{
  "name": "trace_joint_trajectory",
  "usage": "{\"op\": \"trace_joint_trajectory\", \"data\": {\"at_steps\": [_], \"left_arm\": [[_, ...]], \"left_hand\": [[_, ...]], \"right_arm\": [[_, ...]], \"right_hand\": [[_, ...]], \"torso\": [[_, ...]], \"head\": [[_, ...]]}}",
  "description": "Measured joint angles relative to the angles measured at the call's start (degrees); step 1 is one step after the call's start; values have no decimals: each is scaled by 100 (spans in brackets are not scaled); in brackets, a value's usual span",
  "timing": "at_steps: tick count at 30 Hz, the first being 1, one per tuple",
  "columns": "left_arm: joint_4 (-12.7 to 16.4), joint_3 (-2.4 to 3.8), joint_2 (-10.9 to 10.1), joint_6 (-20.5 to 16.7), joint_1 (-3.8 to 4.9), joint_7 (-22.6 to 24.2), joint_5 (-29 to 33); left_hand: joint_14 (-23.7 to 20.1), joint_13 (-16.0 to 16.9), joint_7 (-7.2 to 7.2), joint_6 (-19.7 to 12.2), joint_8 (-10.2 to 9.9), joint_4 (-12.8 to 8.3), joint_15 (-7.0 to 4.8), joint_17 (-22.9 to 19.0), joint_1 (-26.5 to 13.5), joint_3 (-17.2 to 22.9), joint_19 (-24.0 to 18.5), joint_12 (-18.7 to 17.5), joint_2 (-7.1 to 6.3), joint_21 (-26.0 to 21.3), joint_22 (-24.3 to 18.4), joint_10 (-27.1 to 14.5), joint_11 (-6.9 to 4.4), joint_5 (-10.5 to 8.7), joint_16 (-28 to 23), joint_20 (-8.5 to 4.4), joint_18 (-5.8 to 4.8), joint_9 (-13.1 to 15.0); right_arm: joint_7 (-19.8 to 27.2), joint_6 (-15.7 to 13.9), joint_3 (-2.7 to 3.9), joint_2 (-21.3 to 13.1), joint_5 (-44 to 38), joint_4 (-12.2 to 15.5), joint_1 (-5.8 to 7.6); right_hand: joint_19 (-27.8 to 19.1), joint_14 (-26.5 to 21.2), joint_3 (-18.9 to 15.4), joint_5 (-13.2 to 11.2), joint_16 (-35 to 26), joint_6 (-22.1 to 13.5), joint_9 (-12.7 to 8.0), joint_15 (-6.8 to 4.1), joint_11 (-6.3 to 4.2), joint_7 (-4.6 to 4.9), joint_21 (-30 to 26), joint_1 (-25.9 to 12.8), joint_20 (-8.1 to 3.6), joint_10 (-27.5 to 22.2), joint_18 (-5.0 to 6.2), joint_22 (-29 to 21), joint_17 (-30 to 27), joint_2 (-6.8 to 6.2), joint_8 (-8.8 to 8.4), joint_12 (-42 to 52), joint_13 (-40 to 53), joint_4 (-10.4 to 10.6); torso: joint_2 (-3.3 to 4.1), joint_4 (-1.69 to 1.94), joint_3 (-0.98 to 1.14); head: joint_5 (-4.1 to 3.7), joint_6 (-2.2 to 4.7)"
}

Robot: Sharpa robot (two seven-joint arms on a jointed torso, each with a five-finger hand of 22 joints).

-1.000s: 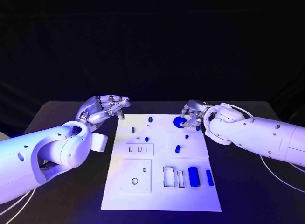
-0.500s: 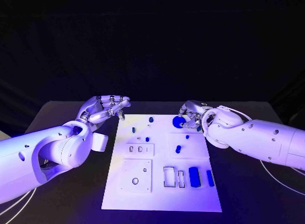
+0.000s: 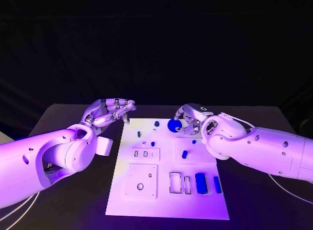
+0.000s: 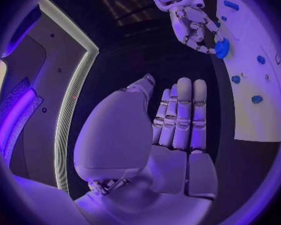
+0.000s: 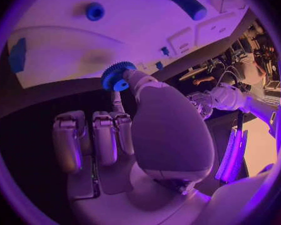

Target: Assemble the parts on the task board

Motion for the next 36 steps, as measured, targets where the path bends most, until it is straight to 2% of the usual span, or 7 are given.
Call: {"op": "trace_joint_trajectory", "data": {"at_steps": [6, 15, 21, 27, 36], "left_arm": [[-6, 0, 10, 2, 0, -7, 0], [-15, -1, 44, 5, 0, -17, -3], [-17, -1, 56, 8, 2, -21, -3], [-21, 0, 68, 11, 1, -25, -3], [-27, 0, 79, 16, 1, -29, -3]], "left_hand": [[0, 0, 0, 0, 0, -16, 0, 0, 0, 16, -15, 0, 0, 0, 8, 0, 0, 0, 0, -15, 0, 0], [0, 0, 0, 0, 0, -16, 0, 0, 0, 16, -21, 0, 0, 0, 8, 0, 0, 0, -2, -21, 0, -1], [0, 0, 0, 0, 0, -16, 0, 0, 0, 16, -21, 0, 0, 0, 7, 0, 0, 0, -2, -21, 0, -1], [0, 0, 0, 0, 0, -16, 0, 0, 0, 16, -21, 0, 0, 0, 7, 0, 0, 0, -2, -21, 0, -1], [0, 0, 0, 0, 0, -16, 0, 0, 0, 16, -21, 0, 0, 25, 12, -24, 2, 0, 19, -21, 0, -1]], "right_arm": [[-38, -63, -10, 287, -129, 8, -17], [-81, -92, -54, 811, -253, -385, -111], [-91, -92, -71, 1014, -289, -632, -163], [-97, -92, -75, 1176, -314, -837, -196], [-115, -90, -81, 1333, -325, -1048, -218]], "right_hand": [[0, 0, 15, -37, 0, 0, 0, 0, 0, 0, 0, -59, 0, 0, 0, 0, 0, -2, 4, 0, 0, -13], [0, 0, 15, -51, 0, 0, 0, 1, 1, 0, 0, -67, 0, 0, 0, -1, -1, -10, 4, 0, 0, -13], [0, 0, 15, -85, 0, 1, 0, 1, 1, 0, 0, -82, 1, 0, -1, -2, -2, -24, 4, 0, -1, -13], [0, 1, 31, -117, 0, 3, 16, 1, 1, -1, 0, -106, 1, 0, 0, -2, -2, -47, 3, 0, -1, 3], [0, 0, 31, -150, 0, 44, 16, 1, 1, 13, 0, -141, 1, 0, -1, -3, -3, -37, -31, 0, -1, 4]], "torso": [[11, 7, 2], [21, 20, 2], [31, 36, -1], [43, 58, -14], [44, 61, -22]], "head": [[1, -3], [-1, -9], [1, 4], [-18, 13], [7, 12]]}}
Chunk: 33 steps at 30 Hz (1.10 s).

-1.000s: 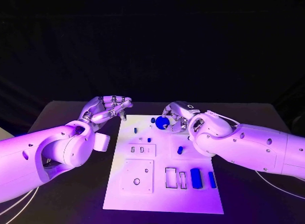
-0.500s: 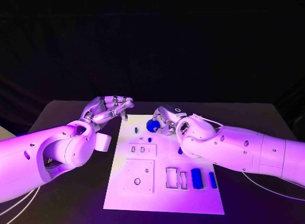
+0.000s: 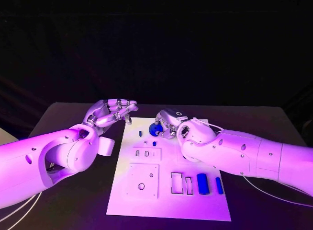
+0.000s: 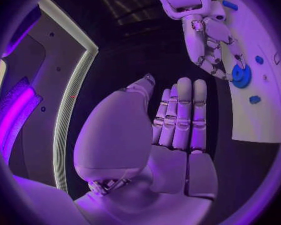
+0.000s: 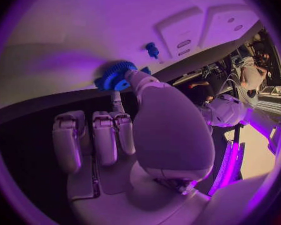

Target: Assemble the parts on the task board

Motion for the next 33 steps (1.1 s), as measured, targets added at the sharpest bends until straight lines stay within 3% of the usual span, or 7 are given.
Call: {"op": "trace_joint_trajectory", "data": {"at_steps": [8, 12, 15, 19, 23, 27, 33], "left_arm": [[-1, 0, 1, 5, 0, -6, -1], [-1, 0, -2, 7, 0, -10, -1], [-1, 0, -5, 8, 0, -12, -1], [-1, 0, -7, 8, 0, -17, -1], [-1, 0, -10, 8, 0, -22, -1], [-1, 0, -13, 9, 0, -28, -1], [-2, 0, -14, 9, 0, -35, -1]], "left_hand": [[0, 0, 0, 0, 0, 0, 0, 0, 0, 0, 0, 0, 0, 19, 10, -17, -3, 0, 7, 0, 0, 4], [0, 0, 0, 0, 0, 0, 0, 0, 0, 0, 0, 0, 0, 19, 10, -17, -3, 0, 7, 0, 0, 4], [0, 0, 0, 0, 0, 0, 0, 0, 0, 0, 0, 0, 0, 19, 10, -17, -3, 0, 7, 0, 0, 4], [0, 0, 4, -4, 0, 0, 0, 0, 0, 0, -14, 0, 0, 19, 11, -17, -3, 0, 6, 14, 0, 3], [0, 0, 21, -21, 0, 0, 0, 0, 0, 0, -21, 0, 0, 19, 17, -17, -3, 0, 6, 21, 0, 3], [0, 0, 21, -21, 0, 0, 0, 0, 0, 0, -21, 0, 0, 19, 17, -17, -3, 0, 6, 21, 0, 3], [0, 0, 21, -21, 0, 0, 0, -5, 0, 0, -21, 0, 0, 19, 23, -17, -3, 0, 6, 21, 0, 3]], "right_arm": [[-10, 12, 1, 57, -2, -74, 0], [-12, 35, 2, 59, -4, -104, 0], [-12, 57, 1, 53, -3, -111, 0], [8, 85, 1, 30, 27, -111, 2], [37, 122, 1, 6, 84, -92, 3], [86, 168, 1, -14, 164, -63, 3], [156, 227, 4, -35, 269, -54, 8]], "right_hand": [[0, 0, 0, -12, 0, 56, -7, 0, 0, -29, 0, -48, 0, 0, 0, -1, -1, -47, -14, 0, 0, 0], [0, 0, -43, -32, 0, 47, -33, 0, 0, -75, 0, -220, 0, 0, 1, -1, -1, -143, -123, 0, 0, 27], [-20, -3, -259, -69, 0, -170, -75, 65, 66, -1, 0, -366, 27, -2, 0, -1, -1, -107, -267, 0, 0, 60], [-21, -2, -749, -449, 0, -319, -122, 103, 103, 73, 0, -403, 105, -2, 0, -1, -1, -113, -444, 0, 0, 174], [-1, -2, -1166, -451, 0, -319, -122, 144, 122, 73, 0, -740, 124, -21, 0, 0, -2, 12, -499, 0, 0, 274], [-1, -2, -1494, -691, 0, -320, -120, 144, 123, 74, 0, -1159, 125, -22, 1, 4, -1, 98, -532, 0, 0, 295], [-1, -2, -1521, -661, 0, -273, -111, 144, 123, 58, 0, -1251, 125, -22, 1, 3, -2, 165, -539, 0, 0, 300]], "torso": [[-3, -5, -1], [-5, -9, -2], [-7, -12, -2], [-7, -14, 0], [-7, -14, 4], [-7, -15, 8], [-6, -15, 8]], "head": [[5, -2], [5, -2], [8, -2], [15, -2], [17, -7], [26, -10], [18, -18]]}}
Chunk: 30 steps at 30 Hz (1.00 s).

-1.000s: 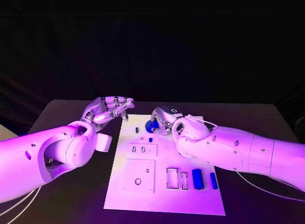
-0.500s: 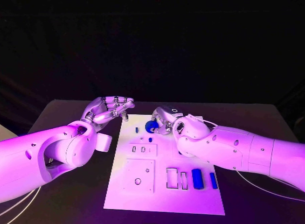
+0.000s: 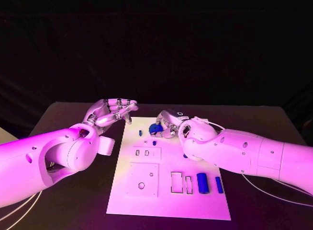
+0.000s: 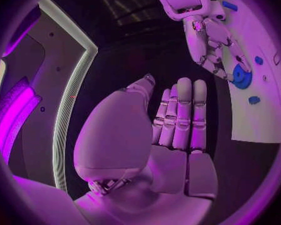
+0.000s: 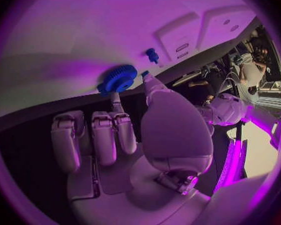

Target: Assemble the parts on the task board

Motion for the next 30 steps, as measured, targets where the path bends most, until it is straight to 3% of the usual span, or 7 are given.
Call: {"op": "trace_joint_trajectory", "data": {"at_steps": [16, 30], "left_arm": [[0, 0, -18, 0, 0, -10, 0], [2, 0, -43, -1, 0, -13, -2]], "left_hand": [[0, 0, 0, 0, -21, 0, 0, 0, 24, 0, 0, 0, 24, 0, 5, -21, 21, 0, 21, 0, 0, -1], [0, 0, 0, 0, -21, -16, 0, -4, 24, 16, 0, 0, 24, 25, 9, -20, 21, 0, 21, 0, 0, -1]], "right_arm": [[53, 52, 7, -114, 109, 4, 23], [34, 130, -34, -284, 153, 133, -10]], "right_hand": [[0, 0, 1, 122, 0, 58, 17, 0, 0, -27, 0, -31, 0, 0, 0, -1, 4, 31, -3, 0, 0, -1], [0, 0, 1, 146, 0, 79, 33, 0, -1, -7, 0, -30, -1, 0, 0, -2, 3, 31, -3, 0, 4, -1]], "torso": [[1, -2, -7], [1, -2, -5]], "head": [[-10, 3], [-19, -5]]}}
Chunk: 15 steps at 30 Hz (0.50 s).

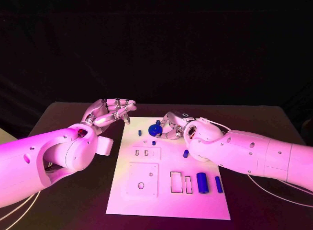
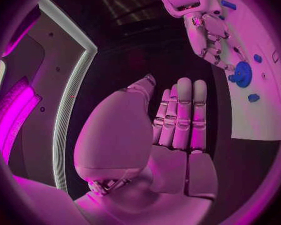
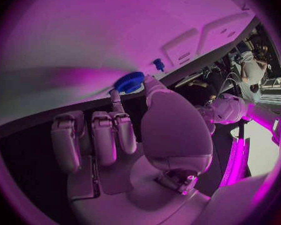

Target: Assemble the parts on the task board

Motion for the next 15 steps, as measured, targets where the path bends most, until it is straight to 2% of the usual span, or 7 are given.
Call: {"op": "trace_joint_trajectory", "data": {"at_steps": [7, 13, 15], "left_arm": [[1, 0, -7, 0, 0, 0, 0], [-15, 0, -20, -1, 0, 0, -1], [-31, 0, -20, -1, 0, 0, -1]], "left_hand": [[0, 0, 0, 0, 0, 0, 0, 0, 0, 0, 0, 0, 0, -1, 0, 0, 0, 0, 0, 0, 0, 0], [0, 0, 0, 0, 0, 0, 0, 0, 0, 0, 0, 0, 0, -1, -1, 0, 0, 0, 0, 0, 0, 0], [0, 0, 0, 0, 0, 0, 0, 0, 0, 0, 0, 0, 0, -1, -1, 0, 0, 0, 0, 0, 0, 0]], "right_arm": [[0, -67, -2, -191, 12, 186, 2], [52, -395, 40, -687, 51, 566, 32], [128, -511, 62, -905, 127, 709, 89]], "right_hand": [[0, 0, 0, 31, 0, 29, 0, 0, 0, -28, 0, 0, 0, 0, 0, -1, -1, 0, 0, 0, 0, 0], [0, 0, 36, 87, 0, 29, 0, 0, 0, -28, 0, 1, 0, 0, 0, -1, -1, 1, 0, 0, -1, -33], [0, 0, 91, 87, 0, 53, 6, 0, 0, -52, 0, 59, 0, 0, 0, -1, -1, 54, 0, 0, -1, -25]], "torso": [[1, 8, 2], [-4, -3, 2], [-10, -12, 2]], "head": [[-2, -6], [7, 7], [10, 15]]}}
